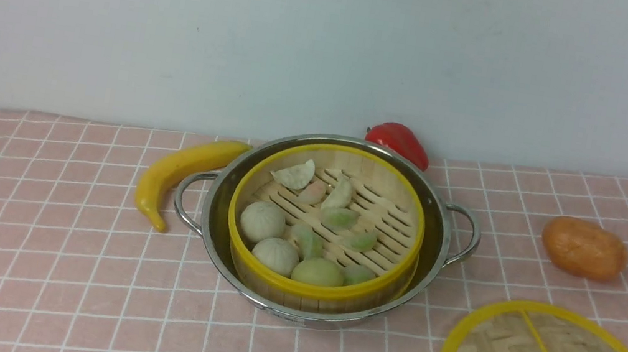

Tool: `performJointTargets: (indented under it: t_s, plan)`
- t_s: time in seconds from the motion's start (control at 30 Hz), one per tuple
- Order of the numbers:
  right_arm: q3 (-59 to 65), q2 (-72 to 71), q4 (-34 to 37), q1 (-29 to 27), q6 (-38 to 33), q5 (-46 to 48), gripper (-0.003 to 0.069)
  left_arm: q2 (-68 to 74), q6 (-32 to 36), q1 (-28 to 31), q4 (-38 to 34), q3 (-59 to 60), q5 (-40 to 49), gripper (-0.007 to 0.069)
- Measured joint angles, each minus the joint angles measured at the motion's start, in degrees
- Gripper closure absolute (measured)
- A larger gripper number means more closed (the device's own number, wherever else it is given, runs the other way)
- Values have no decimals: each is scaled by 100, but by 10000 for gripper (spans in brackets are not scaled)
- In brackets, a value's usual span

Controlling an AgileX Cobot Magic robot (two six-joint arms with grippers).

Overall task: Place the steamer in the pot on the pink tablecloth, and put the lid on the steamer.
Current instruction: 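Move the gripper down to the bamboo steamer lid and grasp its center knob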

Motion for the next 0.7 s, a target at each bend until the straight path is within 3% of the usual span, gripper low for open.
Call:
performJointTargets:
  t_s: [0.03, 0.3, 0.43, 0.57, 0.7]
  plan:
    - [-19, 25, 24, 0, -59, 0, 419, -52, 0, 0, 0, -6, 0, 266]
    - [-424, 1308, 1257, 30, -1347, 267, 419, -1875, 668, 0, -81, -35, -5, 619]
    - [-478, 1521, 1096, 380, -1421, 250, 419, -2418, 821, 0, -88, 95, -5, 648]
    - [-515, 1627, 409, 884, -968, 96, 419, -3038, 995, 0, -106, 705, -5, 648]
    - [-533, 1766, -876, 1445, 175, -125, 419, -4059, 1166, 0, -113, 2132, -5, 648]
